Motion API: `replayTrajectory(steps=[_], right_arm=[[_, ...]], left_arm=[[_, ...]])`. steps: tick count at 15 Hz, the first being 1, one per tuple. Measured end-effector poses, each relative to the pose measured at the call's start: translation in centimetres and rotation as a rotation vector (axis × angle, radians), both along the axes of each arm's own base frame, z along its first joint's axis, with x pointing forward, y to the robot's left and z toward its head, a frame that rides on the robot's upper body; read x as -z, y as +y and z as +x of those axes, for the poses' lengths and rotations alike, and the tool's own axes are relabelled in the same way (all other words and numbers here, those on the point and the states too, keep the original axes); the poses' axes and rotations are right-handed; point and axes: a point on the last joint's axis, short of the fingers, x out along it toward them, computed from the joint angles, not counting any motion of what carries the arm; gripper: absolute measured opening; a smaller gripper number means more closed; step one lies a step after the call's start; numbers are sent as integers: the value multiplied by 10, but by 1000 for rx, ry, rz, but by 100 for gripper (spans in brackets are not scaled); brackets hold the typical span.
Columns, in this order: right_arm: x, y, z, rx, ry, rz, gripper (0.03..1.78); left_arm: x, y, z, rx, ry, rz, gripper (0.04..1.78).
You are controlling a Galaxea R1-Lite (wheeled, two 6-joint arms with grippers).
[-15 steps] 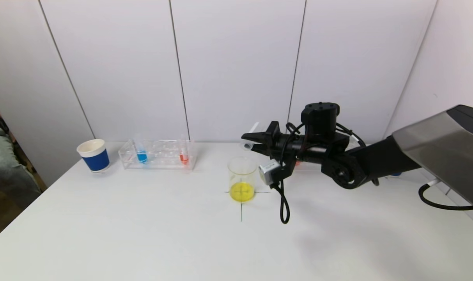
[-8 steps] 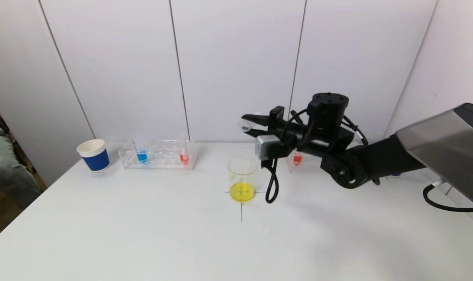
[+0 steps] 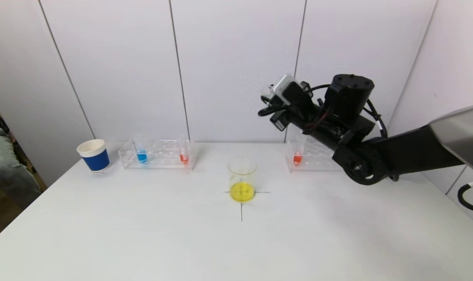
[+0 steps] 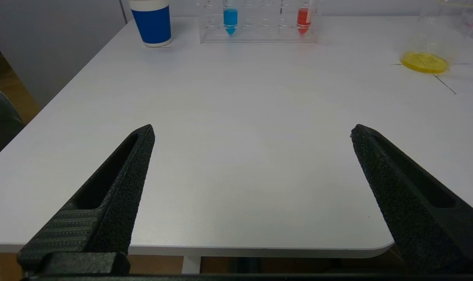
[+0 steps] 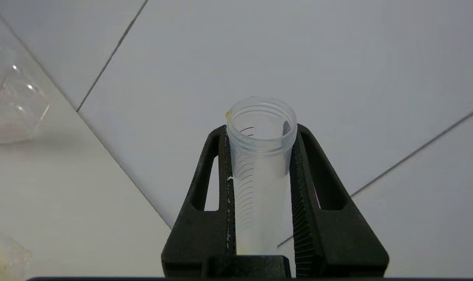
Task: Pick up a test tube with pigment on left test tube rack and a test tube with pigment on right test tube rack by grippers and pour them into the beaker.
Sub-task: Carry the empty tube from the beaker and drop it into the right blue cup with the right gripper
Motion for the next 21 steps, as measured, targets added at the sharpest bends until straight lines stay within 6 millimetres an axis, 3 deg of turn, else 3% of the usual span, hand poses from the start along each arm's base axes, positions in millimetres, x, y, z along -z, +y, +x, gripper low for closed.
replayTrajectory(steps=[7,12,15,21], right_arm=[[-41,-39,-18,194,225,289,46],[-77,-121,-21,423,321,518,46],[-81,-173,-24,552,352,611,46],[-79,-233,-24,666,391,741,46]], left_arm=[[0,0,0,0,0,-1,176],[0,0,0,0,0,0,176],[0,0,0,0,0,0,176],[0,0,0,1,0,0,176]])
